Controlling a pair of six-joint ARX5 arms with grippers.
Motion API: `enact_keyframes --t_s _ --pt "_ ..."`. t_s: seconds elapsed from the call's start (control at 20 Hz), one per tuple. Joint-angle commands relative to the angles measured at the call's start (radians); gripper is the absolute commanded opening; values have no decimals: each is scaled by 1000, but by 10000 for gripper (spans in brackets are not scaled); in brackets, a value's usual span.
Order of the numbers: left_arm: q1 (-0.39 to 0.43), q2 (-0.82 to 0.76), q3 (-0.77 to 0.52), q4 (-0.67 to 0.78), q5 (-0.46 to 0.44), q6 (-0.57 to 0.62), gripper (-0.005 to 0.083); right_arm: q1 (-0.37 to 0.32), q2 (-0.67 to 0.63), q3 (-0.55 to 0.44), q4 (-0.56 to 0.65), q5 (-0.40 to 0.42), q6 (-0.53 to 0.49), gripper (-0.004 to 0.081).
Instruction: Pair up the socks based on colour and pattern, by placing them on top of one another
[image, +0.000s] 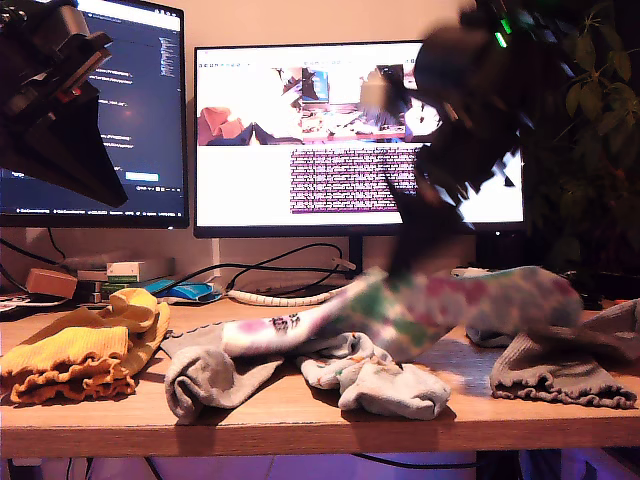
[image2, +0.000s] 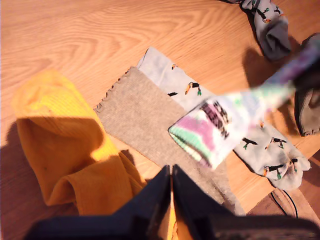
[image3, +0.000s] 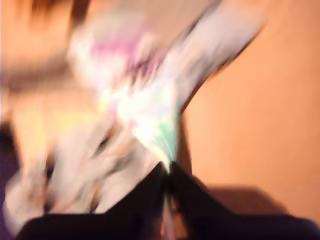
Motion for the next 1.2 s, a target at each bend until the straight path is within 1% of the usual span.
enact_keyframes --t_s 0.0,0.05,0.2,0.4,0.55,0.6,0.65,0.75,0.9,0.95,1.0,1.05,1.1,1.15 --pt "-3 3 2 5 3 8 -19 5 6 44 14 -3 93 -11" --pt "-3 3 2 5 3 8 -19 5 10 62 26 1 128 -11" --pt "-3 3 2 7 3 8 -19 5 41 105 74 47 295 -11" --pt "-3 3 2 8 3 8 -19 6 115 146 140 51 439 -11" --pt "-3 3 2 6 2 8 -19 6 197 173 283 74 567 -11" --pt "-3 3 2 5 2 8 -19 6 227 184 343 87 585 -11" --pt "-3 3 2 5 2 7 -19 6 252 196 393 120 607 -11" --pt "-3 3 2 4 2 6 -19 6 297 232 453 171 627 -11" --pt "-3 3 2 4 -5 4 -19 -8 359 289 451 216 692 -11" --pt "-3 3 2 5 -5 4 -19 -14 372 290 456 227 715 -11" --pt "-3 3 2 5 -5 4 -19 -18 375 290 466 263 750 -11" --pt "-3 3 2 4 -5 4 -19 -18 376 290 507 283 789 -11" --pt "-3 3 2 5 -5 4 -19 -18 376 297 563 265 810 -11" --pt "-3 3 2 6 -5 4 -19 -18 376 322 571 238 835 -11"
